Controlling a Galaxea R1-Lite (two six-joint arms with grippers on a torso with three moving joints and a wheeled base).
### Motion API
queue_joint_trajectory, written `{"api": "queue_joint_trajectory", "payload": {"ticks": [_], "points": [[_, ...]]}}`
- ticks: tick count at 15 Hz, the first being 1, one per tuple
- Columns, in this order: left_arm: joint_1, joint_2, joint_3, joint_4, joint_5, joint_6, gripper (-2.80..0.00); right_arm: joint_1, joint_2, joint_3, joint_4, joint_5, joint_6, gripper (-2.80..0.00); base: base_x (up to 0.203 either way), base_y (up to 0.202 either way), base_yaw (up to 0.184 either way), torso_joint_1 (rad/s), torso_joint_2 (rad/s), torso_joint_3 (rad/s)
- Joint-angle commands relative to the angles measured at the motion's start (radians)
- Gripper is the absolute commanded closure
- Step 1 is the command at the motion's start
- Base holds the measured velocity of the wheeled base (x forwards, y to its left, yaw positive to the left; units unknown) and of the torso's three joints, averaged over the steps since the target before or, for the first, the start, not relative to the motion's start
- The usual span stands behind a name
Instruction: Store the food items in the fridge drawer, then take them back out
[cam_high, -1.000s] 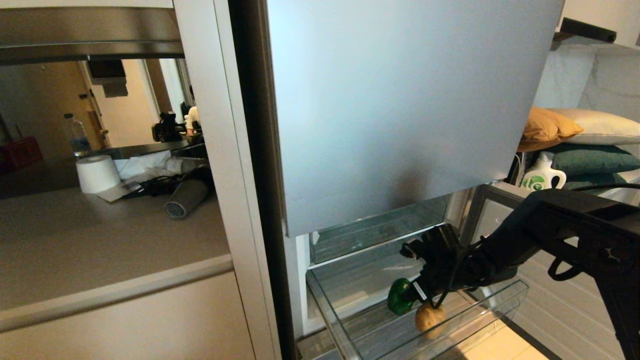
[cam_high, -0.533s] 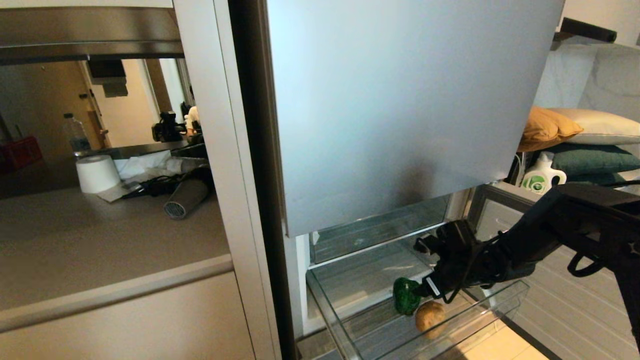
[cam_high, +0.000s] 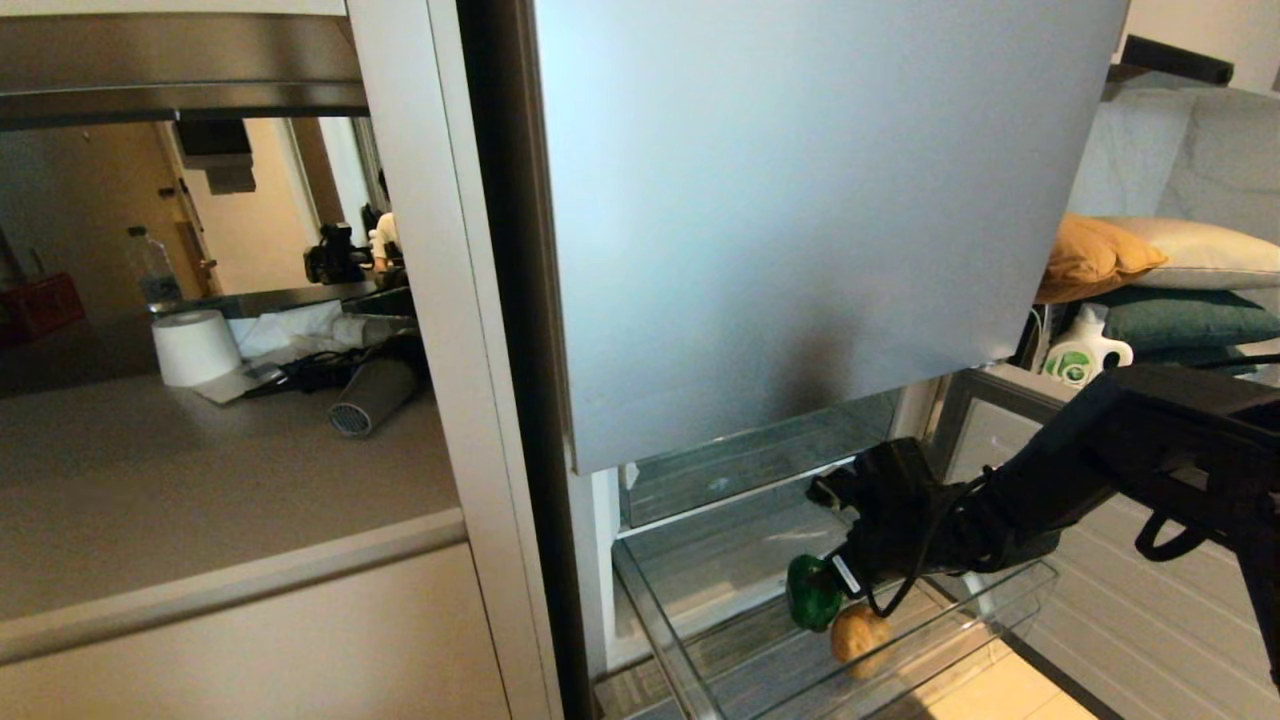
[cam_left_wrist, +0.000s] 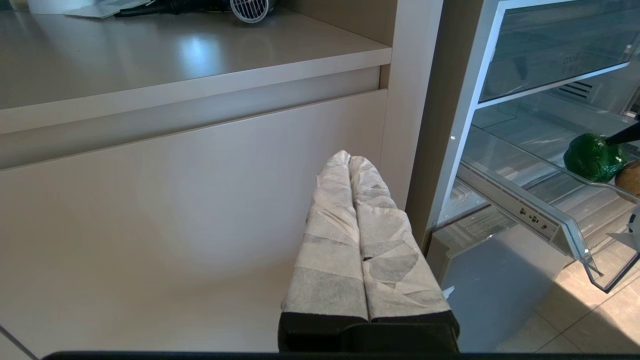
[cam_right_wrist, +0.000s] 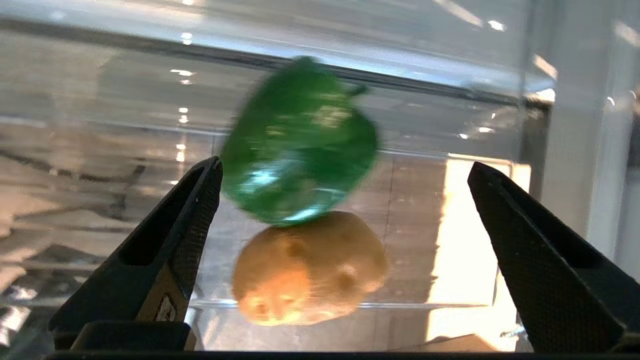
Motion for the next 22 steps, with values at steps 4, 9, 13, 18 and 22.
{"api": "queue_joint_trajectory", "payload": {"ticks": [4, 9, 13, 18, 22], "points": [[0.0, 0.0, 0.0, 0.0, 0.0, 0.0, 0.0, 0.01, -0.057, 0.03, -0.001, -0.001, -0.012, -2.8, 0.0, 0.0, 0.0, 0.0, 0.0, 0.0], [0.0, 0.0, 0.0, 0.0, 0.0, 0.0, 0.0, 0.011, -0.071, 0.068, -0.003, -0.002, -0.016, -2.8, 0.0, 0.0, 0.0, 0.0, 0.0, 0.0], [0.0, 0.0, 0.0, 0.0, 0.0, 0.0, 0.0, 0.011, -0.071, 0.068, -0.005, -0.004, -0.016, -2.8, 0.0, 0.0, 0.0, -0.04, 0.11, 0.056], [0.0, 0.0, 0.0, 0.0, 0.0, 0.0, 0.0, 0.011, -0.065, 0.055, -0.007, -0.002, -0.019, -2.8, 0.0, 0.0, 0.0, -0.014, 0.05, 0.02], [0.0, 0.0, 0.0, 0.0, 0.0, 0.0, 0.0, 0.011, -0.062, 0.059, -0.008, -0.001, -0.019, -2.8, 0.0, 0.0, 0.0, -0.052, 0.11, 0.061]]}}
